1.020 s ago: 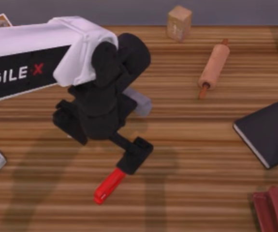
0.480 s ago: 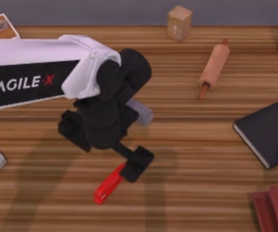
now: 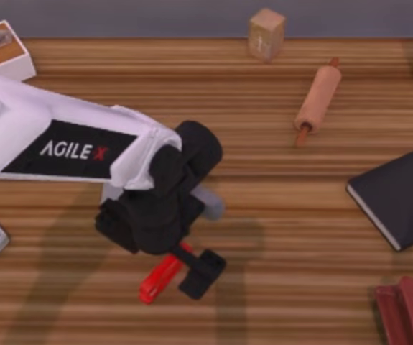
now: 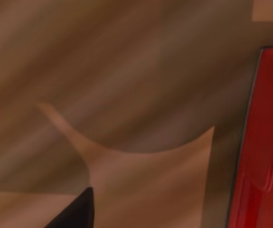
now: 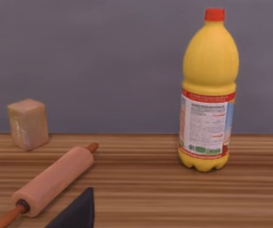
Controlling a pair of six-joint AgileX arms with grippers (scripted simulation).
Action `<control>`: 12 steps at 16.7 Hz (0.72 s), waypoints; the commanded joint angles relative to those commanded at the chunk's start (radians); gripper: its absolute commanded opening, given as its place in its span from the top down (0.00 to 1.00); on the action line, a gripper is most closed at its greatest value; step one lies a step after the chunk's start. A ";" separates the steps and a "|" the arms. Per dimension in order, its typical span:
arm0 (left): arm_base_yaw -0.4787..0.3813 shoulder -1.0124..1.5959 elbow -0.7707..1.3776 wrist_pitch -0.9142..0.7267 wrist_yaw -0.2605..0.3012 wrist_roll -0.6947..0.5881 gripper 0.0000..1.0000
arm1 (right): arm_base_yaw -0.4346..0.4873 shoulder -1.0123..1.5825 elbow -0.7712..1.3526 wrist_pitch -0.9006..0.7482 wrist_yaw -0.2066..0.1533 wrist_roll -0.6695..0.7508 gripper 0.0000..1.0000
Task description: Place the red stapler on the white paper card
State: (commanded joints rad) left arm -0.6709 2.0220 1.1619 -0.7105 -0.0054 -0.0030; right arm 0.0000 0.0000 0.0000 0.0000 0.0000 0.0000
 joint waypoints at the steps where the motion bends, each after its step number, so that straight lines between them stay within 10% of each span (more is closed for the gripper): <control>1: 0.000 0.000 0.000 0.000 0.000 0.000 0.00 | 0.000 0.000 0.000 0.000 0.000 0.000 0.00; 3: 0.000 0.000 0.000 0.000 0.000 0.000 0.00 | 0.000 0.000 0.000 0.000 0.000 0.000 0.00; 12: 0.000 0.000 0.000 0.000 0.000 0.000 0.68 | 0.000 0.000 0.000 0.000 0.000 0.000 0.00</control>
State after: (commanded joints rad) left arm -0.6709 2.0220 1.1619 -0.7105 -0.0054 -0.0030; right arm 0.0000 0.0000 0.0000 0.0000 0.0000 0.0000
